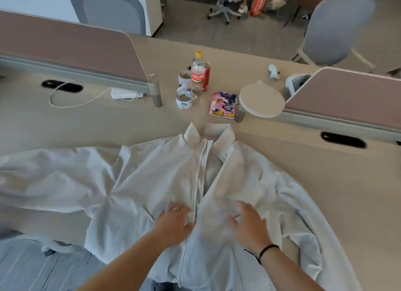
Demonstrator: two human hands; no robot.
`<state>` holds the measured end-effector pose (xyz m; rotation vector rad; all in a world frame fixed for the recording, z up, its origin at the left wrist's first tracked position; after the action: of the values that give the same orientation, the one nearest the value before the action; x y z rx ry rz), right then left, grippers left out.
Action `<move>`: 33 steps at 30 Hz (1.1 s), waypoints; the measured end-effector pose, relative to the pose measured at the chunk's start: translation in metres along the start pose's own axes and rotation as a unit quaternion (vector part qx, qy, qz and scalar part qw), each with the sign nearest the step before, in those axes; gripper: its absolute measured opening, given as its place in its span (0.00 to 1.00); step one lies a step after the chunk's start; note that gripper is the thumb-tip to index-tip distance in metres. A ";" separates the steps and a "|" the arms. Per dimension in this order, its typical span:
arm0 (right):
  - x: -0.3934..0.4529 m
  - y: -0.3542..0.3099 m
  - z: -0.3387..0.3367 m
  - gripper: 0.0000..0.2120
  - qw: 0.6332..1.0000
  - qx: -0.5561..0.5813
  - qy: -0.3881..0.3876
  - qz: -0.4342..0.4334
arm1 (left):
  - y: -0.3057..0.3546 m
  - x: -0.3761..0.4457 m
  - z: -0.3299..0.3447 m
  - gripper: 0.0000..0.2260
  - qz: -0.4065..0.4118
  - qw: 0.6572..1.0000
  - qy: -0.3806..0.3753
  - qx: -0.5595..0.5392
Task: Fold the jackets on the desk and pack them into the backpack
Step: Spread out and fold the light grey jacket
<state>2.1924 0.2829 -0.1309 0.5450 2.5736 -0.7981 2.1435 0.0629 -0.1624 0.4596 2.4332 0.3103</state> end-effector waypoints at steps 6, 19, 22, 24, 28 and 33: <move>0.026 -0.068 -0.050 0.21 0.997 -0.014 0.025 -0.076 | 0.004 0.041 -0.070 0.28 0.011 0.999 0.041 -0.004; 0.233 -0.147 -0.074 0.23 0.958 -0.203 -0.031 -0.200 | 0.012 0.121 -0.173 0.25 0.051 0.991 0.113 0.048; 0.252 -0.128 -0.064 0.18 0.931 -0.306 -0.075 -0.183 | 0.022 0.160 -0.184 0.25 0.079 0.987 0.109 0.092; 0.252 -0.121 -0.066 0.14 0.922 -0.315 -0.083 -0.210 | 0.028 0.191 -0.194 0.26 0.090 0.983 0.106 0.119; 0.238 -0.127 -0.112 0.03 0.967 -0.088 -0.051 -0.232 | 0.010 0.251 -0.197 0.28 0.052 0.984 0.054 0.159; 0.233 -0.169 -0.159 0.02 0.955 0.196 -0.032 -0.218 | -0.005 0.280 -0.219 0.15 0.071 0.992 0.037 0.099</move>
<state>1.8768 0.3065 -0.0437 0.0420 2.5127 -1.4681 1.7987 0.1457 -0.1484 0.7235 2.5195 0.1470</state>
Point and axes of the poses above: each hand's wrist, its own x-axis towards the middle knuckle, its own z-axis out of the palm, y = z × x, the point moved 10 cm from there along x, towards the middle knuckle, and after that the axes turned 1 degree about x, right-handed, at the moved point
